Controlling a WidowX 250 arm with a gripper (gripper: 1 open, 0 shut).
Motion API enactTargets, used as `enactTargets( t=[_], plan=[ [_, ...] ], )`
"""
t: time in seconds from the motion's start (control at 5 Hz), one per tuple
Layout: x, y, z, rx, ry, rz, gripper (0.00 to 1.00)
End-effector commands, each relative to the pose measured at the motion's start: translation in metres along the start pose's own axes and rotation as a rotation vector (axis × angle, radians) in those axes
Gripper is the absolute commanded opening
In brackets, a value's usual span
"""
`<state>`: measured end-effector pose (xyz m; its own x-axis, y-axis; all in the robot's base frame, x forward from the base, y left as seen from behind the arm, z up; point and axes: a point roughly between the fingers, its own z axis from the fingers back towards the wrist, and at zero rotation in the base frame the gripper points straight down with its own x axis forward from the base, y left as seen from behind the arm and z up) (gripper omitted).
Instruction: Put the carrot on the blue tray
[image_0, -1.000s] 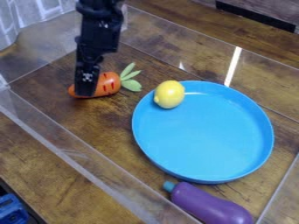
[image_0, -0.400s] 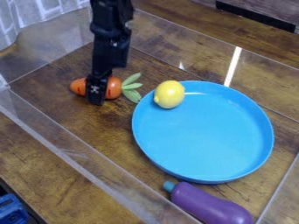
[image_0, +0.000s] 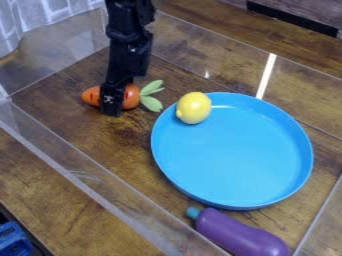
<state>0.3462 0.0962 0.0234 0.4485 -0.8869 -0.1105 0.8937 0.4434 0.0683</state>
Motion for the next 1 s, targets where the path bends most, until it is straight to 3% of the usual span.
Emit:
enactTargets(
  t=[0.0,0.4,0.8],
  plan=[
    [-0.008,0.019,0.020,0.058,-0.023,-0.043,0.00],
    [0.000,0.007,0.008,0.090,-0.046,-0.133,0.00],
    [-0.011,0.017,0.001,0.105,-0.052,-0.105,0.00]
  ],
)
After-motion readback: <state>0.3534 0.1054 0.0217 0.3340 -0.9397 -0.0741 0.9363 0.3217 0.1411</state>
